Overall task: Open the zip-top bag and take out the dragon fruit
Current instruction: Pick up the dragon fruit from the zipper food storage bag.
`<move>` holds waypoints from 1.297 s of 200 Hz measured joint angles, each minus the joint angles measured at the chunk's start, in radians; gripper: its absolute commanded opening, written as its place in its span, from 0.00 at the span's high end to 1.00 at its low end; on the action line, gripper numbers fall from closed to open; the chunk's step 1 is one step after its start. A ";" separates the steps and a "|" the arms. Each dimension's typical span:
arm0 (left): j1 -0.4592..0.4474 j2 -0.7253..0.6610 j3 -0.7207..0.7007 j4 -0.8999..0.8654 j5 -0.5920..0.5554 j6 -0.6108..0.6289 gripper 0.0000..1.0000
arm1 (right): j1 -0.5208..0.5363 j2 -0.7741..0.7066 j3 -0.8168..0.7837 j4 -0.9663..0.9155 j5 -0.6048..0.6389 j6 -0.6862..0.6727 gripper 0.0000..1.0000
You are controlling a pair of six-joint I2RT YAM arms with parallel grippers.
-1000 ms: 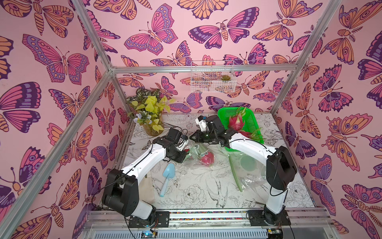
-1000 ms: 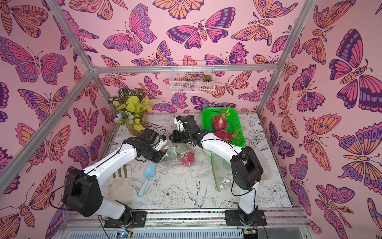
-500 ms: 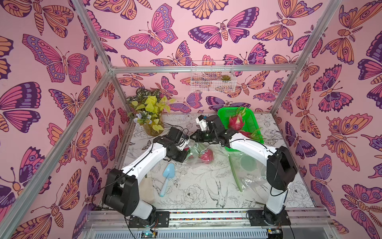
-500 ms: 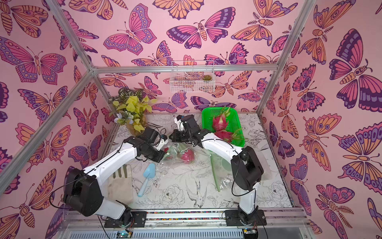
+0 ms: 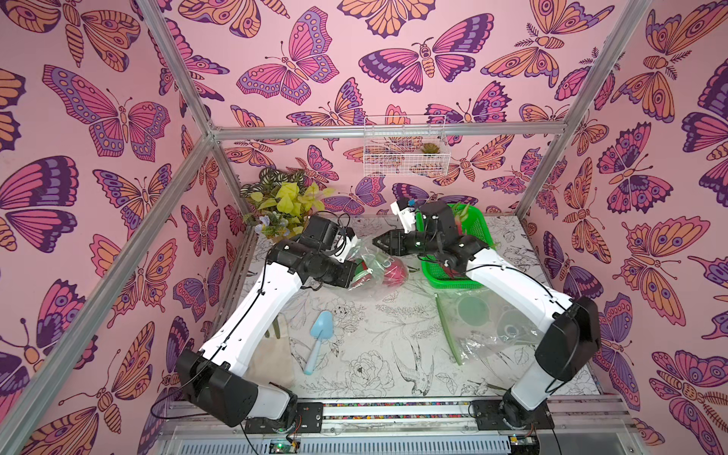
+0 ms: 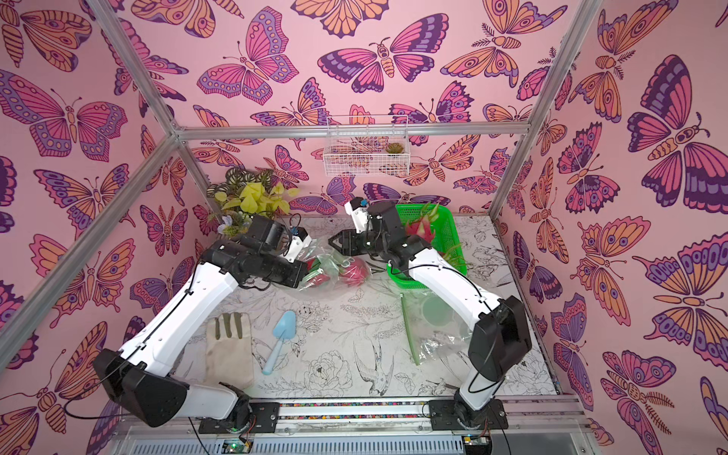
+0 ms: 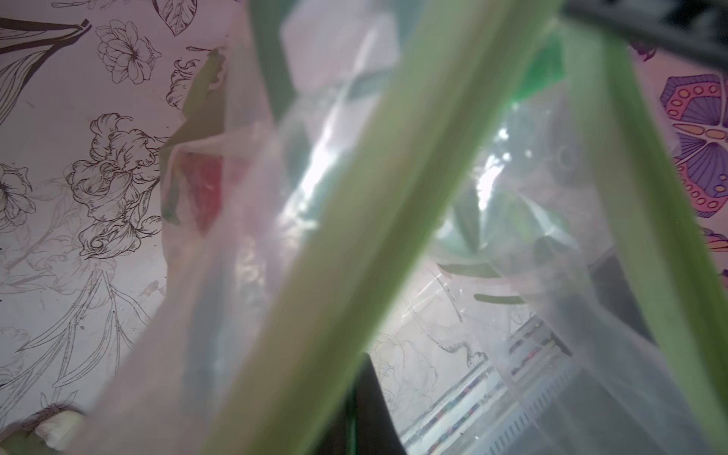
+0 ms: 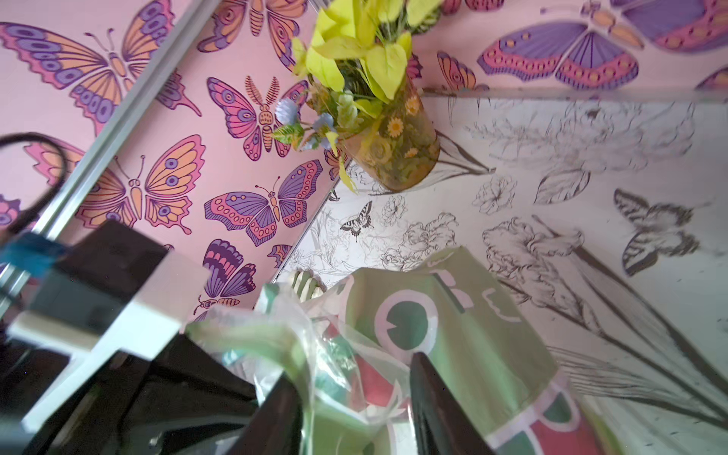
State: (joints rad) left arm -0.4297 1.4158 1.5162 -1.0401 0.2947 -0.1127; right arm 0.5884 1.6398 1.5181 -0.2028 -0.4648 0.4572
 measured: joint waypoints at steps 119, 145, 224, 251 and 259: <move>-0.001 0.077 0.166 -0.092 0.114 -0.204 1.00 | -0.180 -0.351 -0.727 0.399 -0.323 -0.536 0.28; -0.001 0.081 0.174 -0.091 0.143 -0.222 1.00 | -0.178 -0.351 -0.797 0.512 -0.338 -0.616 0.28; -0.008 0.131 0.126 -0.091 0.204 -0.230 1.00 | -0.144 -0.358 -0.809 0.600 -0.250 -0.785 0.27; -0.016 0.148 0.121 -0.091 0.219 -0.230 1.00 | -0.125 -0.360 -0.810 0.570 -0.277 -0.869 0.27; -0.019 0.150 0.121 -0.091 0.227 -0.230 1.00 | -0.119 -0.360 -0.811 0.556 -0.288 -0.890 0.27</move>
State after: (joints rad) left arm -0.4484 1.5661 1.6375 -1.1309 0.5217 -0.3424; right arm 0.4698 1.2800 0.7074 0.3534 -0.7525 -0.4324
